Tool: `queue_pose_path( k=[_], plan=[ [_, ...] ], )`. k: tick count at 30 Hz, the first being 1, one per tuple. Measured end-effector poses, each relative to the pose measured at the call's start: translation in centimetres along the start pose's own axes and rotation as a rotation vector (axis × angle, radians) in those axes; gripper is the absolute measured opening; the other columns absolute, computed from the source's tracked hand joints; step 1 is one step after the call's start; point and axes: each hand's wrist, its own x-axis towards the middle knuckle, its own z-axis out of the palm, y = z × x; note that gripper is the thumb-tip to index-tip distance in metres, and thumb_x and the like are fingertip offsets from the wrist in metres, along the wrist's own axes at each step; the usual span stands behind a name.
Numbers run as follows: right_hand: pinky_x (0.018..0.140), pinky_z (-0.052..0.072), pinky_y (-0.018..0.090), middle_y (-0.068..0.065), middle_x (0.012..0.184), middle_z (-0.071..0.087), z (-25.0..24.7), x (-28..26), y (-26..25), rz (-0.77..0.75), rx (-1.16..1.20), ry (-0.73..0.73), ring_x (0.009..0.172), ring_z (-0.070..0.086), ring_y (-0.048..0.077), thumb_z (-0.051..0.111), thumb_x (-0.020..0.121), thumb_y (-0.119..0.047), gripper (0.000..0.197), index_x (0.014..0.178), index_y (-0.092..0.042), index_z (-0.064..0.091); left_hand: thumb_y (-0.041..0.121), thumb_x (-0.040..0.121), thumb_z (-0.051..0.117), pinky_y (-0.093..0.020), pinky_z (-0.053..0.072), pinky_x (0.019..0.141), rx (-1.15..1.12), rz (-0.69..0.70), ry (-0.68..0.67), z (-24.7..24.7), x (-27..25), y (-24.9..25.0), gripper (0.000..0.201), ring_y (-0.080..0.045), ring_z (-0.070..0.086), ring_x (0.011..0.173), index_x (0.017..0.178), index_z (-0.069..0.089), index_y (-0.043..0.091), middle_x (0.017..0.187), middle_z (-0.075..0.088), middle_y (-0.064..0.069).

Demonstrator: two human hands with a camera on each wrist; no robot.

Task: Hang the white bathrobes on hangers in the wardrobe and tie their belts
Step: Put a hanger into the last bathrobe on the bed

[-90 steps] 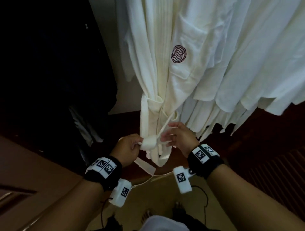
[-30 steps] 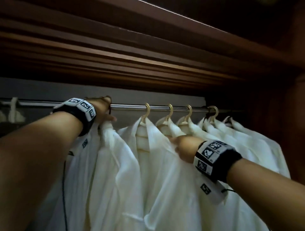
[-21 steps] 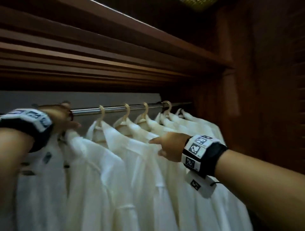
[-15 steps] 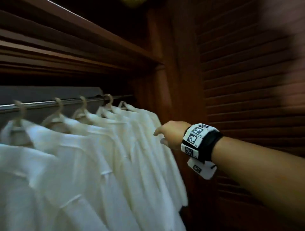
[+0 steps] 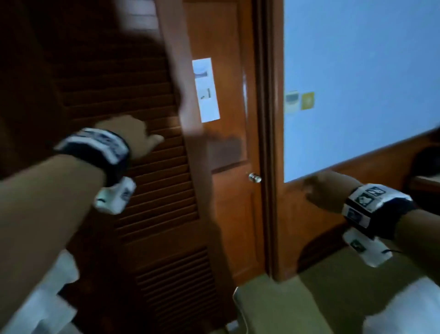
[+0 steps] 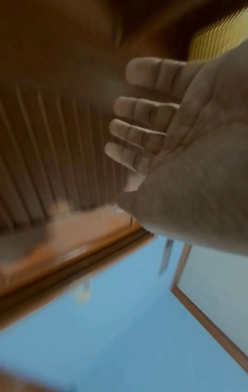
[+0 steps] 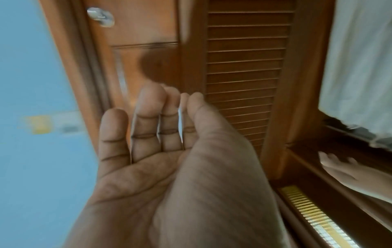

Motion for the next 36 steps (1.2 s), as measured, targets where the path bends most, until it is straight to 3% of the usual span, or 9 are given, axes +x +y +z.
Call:
queue_pose_path(
  k=[2,4,6,10,17,21,25,28,36],
  plan=[
    [0.093,0.051,0.036,-0.008,0.114,0.067,-0.9,-4.8,9.2,0.146,-0.035,0.055,0.107,0.063,0.018,0.042,0.086,-0.049,0.034,0.109,-0.038,0.065,0.069,0.090,0.034,-0.036,0.045,0.079,0.052,0.217,0.182,-0.2,-1.9,10.0,0.064,-0.033,0.061,0.093,0.090,0.062,0.011,0.105,0.066,-0.016],
    [0.091,0.051,0.034,-0.007,0.109,0.069,-2.5,-10.8,17.0,0.295,-0.035,0.042,0.102,0.064,0.016,0.043,0.087,-0.050,0.033,0.105,-0.036,0.066,0.065,0.093,0.033,-0.037,0.047,0.079,0.035,0.416,0.166,-2.5,-4.8,23.8,0.057,-0.032,0.058,0.091,0.083,0.056,0.014,0.106,0.065,-0.015],
    [0.086,0.051,0.033,-0.004,0.104,0.070,-3.8,-17.3,24.5,0.432,-0.042,0.090,0.097,0.065,0.018,0.052,0.089,-0.044,0.020,0.103,-0.038,0.065,0.062,0.095,0.032,-0.035,0.047,0.081,-0.071,0.593,0.154,-4.0,-5.8,35.3,0.056,-0.033,0.058,0.097,0.093,0.060,0.013,0.109,0.063,-0.014],
    [0.079,0.053,0.032,-0.011,0.094,0.066,-5.4,-31.7,38.8,0.742,-0.090,0.092,0.091,0.062,0.015,0.054,0.093,-0.042,0.014,0.104,-0.041,0.062,0.059,0.096,0.032,-0.039,0.051,0.076,-0.172,0.878,0.208,-8.1,-11.4,57.5,0.054,-0.025,0.050,0.069,0.069,0.045,0.015,0.080,0.055,-0.008],
    [0.093,0.048,0.033,-0.005,0.116,0.065,-7.7,-56.3,54.2,1.190,-0.249,-0.018,0.109,0.060,0.019,0.048,0.096,-0.042,0.025,0.116,-0.034,0.061,0.061,0.095,0.033,-0.036,0.051,0.076,-0.251,1.465,0.252,-13.1,-30.4,90.6,0.057,-0.022,0.060,0.076,0.075,0.063,0.017,0.078,0.063,-0.003],
    [0.089,0.050,0.033,-0.007,0.115,0.064,-7.1,-67.0,58.1,1.427,-0.209,0.009,0.109,0.059,0.017,0.050,0.096,-0.039,0.024,0.115,-0.031,0.063,0.059,0.095,0.039,-0.035,0.050,0.076,-0.282,1.723,0.212,-15.0,-42.8,102.9,0.052,-0.023,0.061,0.084,0.090,0.068,0.016,0.090,0.066,-0.004],
    [0.080,0.056,0.035,-0.006,0.105,0.067,-5.4,-77.5,60.9,1.656,-0.158,0.009,0.097,0.063,0.018,0.050,0.094,-0.044,0.024,0.112,-0.034,0.063,0.054,0.097,0.040,-0.035,0.039,0.063,-0.292,1.985,0.178,-16.2,-55.4,112.3,0.053,-0.021,0.052,0.066,0.072,0.058,0.011,0.072,0.059,-0.005],
    [0.079,0.056,0.035,-0.007,0.100,0.067,-3.9,-84.2,61.9,1.795,-0.123,0.003,0.094,0.063,0.017,0.050,0.093,-0.045,0.022,0.108,-0.037,0.064,0.054,0.092,0.045,-0.036,0.046,0.072,-0.314,2.149,0.050,-15.4,-63.9,117.5,0.047,-0.020,0.055,0.071,0.075,0.059,0.013,0.075,0.060,-0.003],
    [0.083,0.052,0.034,-0.009,0.096,0.068,6.8,-96.2,64.1,2.102,0.080,0.071,0.093,0.063,0.017,0.051,0.089,-0.045,0.021,0.103,-0.038,0.065,0.051,0.092,0.053,-0.031,0.046,0.078,-0.064,2.346,-0.346,-4.7,-80.9,127.2,0.033,-0.017,0.059,0.091,0.101,0.063,0.021,0.101,0.063,0.001]
  ],
)
